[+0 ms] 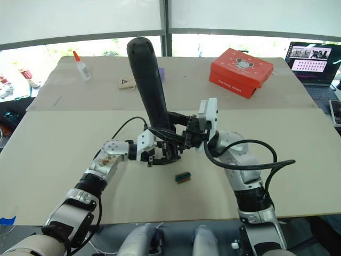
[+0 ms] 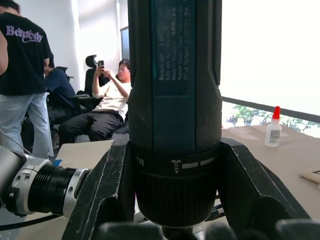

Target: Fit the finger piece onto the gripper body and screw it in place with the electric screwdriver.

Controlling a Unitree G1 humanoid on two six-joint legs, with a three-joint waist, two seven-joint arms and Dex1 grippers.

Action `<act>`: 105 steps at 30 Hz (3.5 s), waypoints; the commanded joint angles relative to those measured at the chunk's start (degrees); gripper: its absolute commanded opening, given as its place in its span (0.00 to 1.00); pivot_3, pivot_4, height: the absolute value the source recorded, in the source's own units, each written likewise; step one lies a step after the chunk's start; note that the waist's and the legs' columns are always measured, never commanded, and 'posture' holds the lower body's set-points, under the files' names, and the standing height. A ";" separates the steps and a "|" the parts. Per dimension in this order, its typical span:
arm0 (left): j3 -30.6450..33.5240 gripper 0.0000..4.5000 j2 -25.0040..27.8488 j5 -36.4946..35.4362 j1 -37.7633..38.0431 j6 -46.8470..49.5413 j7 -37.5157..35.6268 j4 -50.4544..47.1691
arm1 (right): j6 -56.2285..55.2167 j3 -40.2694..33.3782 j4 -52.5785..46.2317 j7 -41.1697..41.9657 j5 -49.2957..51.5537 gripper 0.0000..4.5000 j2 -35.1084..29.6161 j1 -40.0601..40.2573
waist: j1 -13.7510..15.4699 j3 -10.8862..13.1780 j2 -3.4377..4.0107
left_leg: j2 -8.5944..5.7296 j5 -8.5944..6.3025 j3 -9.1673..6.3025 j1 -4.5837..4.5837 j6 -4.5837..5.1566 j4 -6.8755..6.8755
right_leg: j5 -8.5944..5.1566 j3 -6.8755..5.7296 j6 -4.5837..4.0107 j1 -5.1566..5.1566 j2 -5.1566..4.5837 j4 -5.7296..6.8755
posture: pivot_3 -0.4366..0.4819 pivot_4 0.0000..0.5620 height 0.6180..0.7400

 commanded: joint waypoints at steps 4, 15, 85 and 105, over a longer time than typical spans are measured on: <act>1.29 0.51 1.21 0.66 -1.18 -0.16 1.44 0.03 | 1.72 -0.69 3.83 -0.20 -2.92 0.42 -3.71 3.38 | -0.07 0.00 0.00 | 0.02 -0.01 -0.03 0.27 0.01 -0.09 | 0.00 -0.01 0.00 0.29 0.00 -0.11 | 0.48 0.27 1.00; 1.43 0.51 0.99 0.65 -1.30 -0.08 1.88 0.10 | 2.27 0.25 3.75 0.54 -2.70 0.42 -3.29 2.81 | -0.15 0.00 0.00 | 0.05 -0.02 -0.08 0.37 0.02 -0.11 | 0.00 0.00 0.00 0.41 -0.01 -0.12 | 0.48 0.27 1.00; 0.65 1.00 14.50 -10.61 13.81 20.57 -8.59 -36.28 | 2.62 -8.86 -24.96 -4.79 7.71 0.42 -6.69 17.17 | 0.77 0.15 -0.04 | -0.02 -0.07 -0.05 -0.47 0.11 0.02 | 0.00 0.01 0.01 -0.34 -0.10 -0.12 | 0.48 0.27 1.00; -4.24 1.00 11.73 -6.90 13.58 17.07 -6.27 -33.47 | -0.97 -5.23 -23.71 -9.15 1.07 0.42 -3.11 21.54 | 0.50 0.16 -0.05 | -0.02 -0.04 0.00 -0.36 0.07 -0.03 | -0.01 0.06 0.02 -0.32 -0.01 -0.12 | 0.48 0.27 1.00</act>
